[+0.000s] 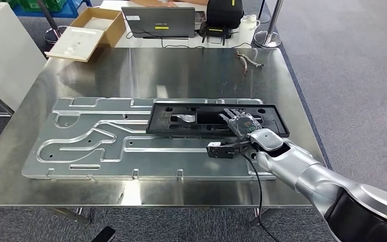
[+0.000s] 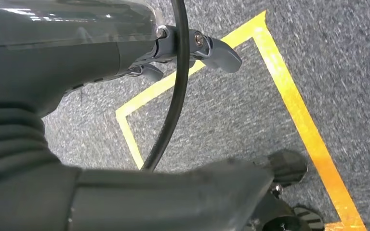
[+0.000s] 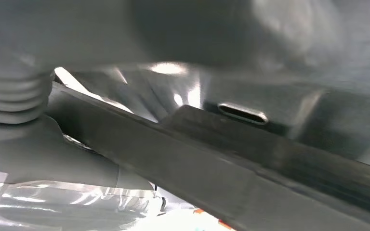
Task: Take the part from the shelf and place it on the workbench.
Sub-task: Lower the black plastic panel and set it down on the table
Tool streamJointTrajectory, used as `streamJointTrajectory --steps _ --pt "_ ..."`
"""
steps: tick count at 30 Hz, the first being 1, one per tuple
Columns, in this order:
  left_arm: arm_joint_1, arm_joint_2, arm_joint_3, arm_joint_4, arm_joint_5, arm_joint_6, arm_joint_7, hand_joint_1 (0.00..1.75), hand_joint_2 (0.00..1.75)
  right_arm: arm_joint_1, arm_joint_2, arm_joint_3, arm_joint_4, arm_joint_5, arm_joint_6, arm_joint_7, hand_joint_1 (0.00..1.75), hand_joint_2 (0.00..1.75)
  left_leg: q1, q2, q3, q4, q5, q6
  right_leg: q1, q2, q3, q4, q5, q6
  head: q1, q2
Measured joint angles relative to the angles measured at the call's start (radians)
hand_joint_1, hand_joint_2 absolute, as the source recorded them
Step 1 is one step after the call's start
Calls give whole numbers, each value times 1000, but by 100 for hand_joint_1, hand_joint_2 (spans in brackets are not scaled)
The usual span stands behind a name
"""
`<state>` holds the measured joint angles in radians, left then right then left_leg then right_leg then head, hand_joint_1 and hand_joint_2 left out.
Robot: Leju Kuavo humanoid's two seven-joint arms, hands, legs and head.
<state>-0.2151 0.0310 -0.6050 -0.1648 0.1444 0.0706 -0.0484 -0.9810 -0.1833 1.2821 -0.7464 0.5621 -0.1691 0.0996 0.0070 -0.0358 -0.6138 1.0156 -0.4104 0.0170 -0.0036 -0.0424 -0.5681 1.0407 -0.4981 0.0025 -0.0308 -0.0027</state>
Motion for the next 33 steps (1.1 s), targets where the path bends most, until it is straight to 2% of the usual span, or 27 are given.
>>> streamJointTrajectory --steps 1,3,4,5,6,7,8,9,11,12,14,15,16,19,20,21,22,24,25,26,29,30,31,33 --pt "-2 0 0 0 0 0 0 0 0 1 0 0 3 0 0 0 0 0 3 0 3 -4 3 6 -2 7 -17 38 -23 3 0 0" --pt "-5 0 0 0 1 0 0 0 0 5 -1 0 9 0 1 0 0 0 3 0 3 -4 5 13 -8 23 -74 162 -82 7 0 0" --pt "-6 0 0 0 2 0 0 0 0 8 -1 0 12 -1 1 0 0 0 3 1 3 -4 5 13 -11 27 -102 221 -101 9 0 0" --pt "-6 0 0 0 2 0 0 0 0 10 -1 0 14 -1 1 0 0 0 3 1 3 -3 5 13 -13 28 -119 254 -102 10 0 0" --pt "-6 0 0 0 2 0 0 0 0 10 -1 0 16 -1 1 0 0 0 3 0 3 -2 4 13 -14 28 -119 251 -85 10 0 0" --pt "-6 0 0 0 2 0 0 0 0 10 -1 0 17 -1 1 0 0 0 3 0 4 0 3 12 -16 27 -101 210 -52 8 0 0" --pt "-6 0 0 0 2 0 0 0 0 9 -1 0 18 -1 1 0 0 0 3 -1 4 2 2 11 -16 19 -70 144 -15 4 0 0" --pt "-6 0 0 0 2 0 0 0 0 8 -1 0 18 -1 1 0 0 0 0 -2 3 5 0 8 -14 7 -38 78 12 1 0 0" --pt "-5 0 0 0 2 0 0 0 0 4 1 0 19 -1 1 -1 0 0 -5 -1 -4 7 -1 -2 -7 -14 -2 -3 28 -5 0 0" --pt "-5 0 0 0 2 0 0 0 0 3 2 0 19 -2 0 -2 0 0 -7 0 -6 7 1 -8 -3 -17 1 -12 24 -6 0 0" --pt "-4 0 0 0 6 -1 0 0 0 3 4 0 18 -3 -7 -5 0 0 -5 1 -9 8 0 -19 -5 -17 0 -20 28 -12 0 0" --pt "-4 0 0 0 8 -1 0 0 0 3 4 0 19 -3 -10 -6 0 0 -4 2 -14 22 -14 -26 -8 -21 1 -23 32 -17 0 0" --pt "-4 0 0 0 11 -2 -1 0 0 4 4 0 19 -4 -14 -7 0 0 -3 5 -26 53 -41 -33 -10 -25 1 -27 37 -21 0 0" --pt "-3 0 2 0 16 -7 -3 0 0 6 4 0 20 -3 -17 -9 0 0 -2 14 -94 225 -149 -50 -10 -33 -6 -27 42 -27 0 0" --pt "-1 0 2 0 18 -9 -3 0 0 7 4 0 22 -3 -18 -9 0 0 -1 15 -107 263 -164 -54 -10 -35 -9 -26 43 -28 0 0" --pt "2 0 2 0 19 -10 -3 0 0 7 4 0 23 -1 -19 -9 0 0 1 15 -104 267 -159 -57 -10 -35 -11 -24 43 -28 0 0" --pt "3 0 2 0 20 -12 -3 0 0 7 4 0 25 1 -22 -10 0 0 3 15 -82 235 -137 -59 -12 -35 -13 -20 43 -27 0 0" --pt "3 0 2 0 20 -13 -3 0 0 7 4 0 28 7 -30 -10 0 0 9 4 -11 108 -79 -62 -14 -34 -16 -13 42 -23 0 0" --pt "3 0 3 0 21 -13 -3 0 0 6 2 0 29 10 -36 -11 0 0 9 -5 13 58 -57 -59 -14 -31 -17 -10 42 -19 0 0" --pt "4 0 3 0 21 -14 -3 0 0 5 1 0 29 15 -42 -11 0 0 9 -12 24 29 -45 -53 -13 -29 -19 -7 44 -14 0 0" --pt "7 1 3 0 23 -14 -2 0 0 -3 -7 0 29 36 -61 -10 0 0 5 -10 18 20 -27 -19 -11 -23 -26 -8 54 7 0 0" --pt "5 1 3 0 24 -14 -1 0 0 -6 -9 0 29 46 -66 -9 0 0 4 -10 14 18 -20 -9 -13 -18 -32 -3 46 13 0 0" --pt "3 1 3 0 24 -14 -1 0 0 -9 -10 0 28 56 -73 -7 0 0 5 -10 8 16 -12 1 -16 -11 -42 14 26 16 0 0" --pt "0 1 4 0 26 -14 -2 0 0 -20 -9 0 21 77 -89 -2 0 0 4 -10 -10 14 5 15 -19 11 -75 114 -57 16 1 0"
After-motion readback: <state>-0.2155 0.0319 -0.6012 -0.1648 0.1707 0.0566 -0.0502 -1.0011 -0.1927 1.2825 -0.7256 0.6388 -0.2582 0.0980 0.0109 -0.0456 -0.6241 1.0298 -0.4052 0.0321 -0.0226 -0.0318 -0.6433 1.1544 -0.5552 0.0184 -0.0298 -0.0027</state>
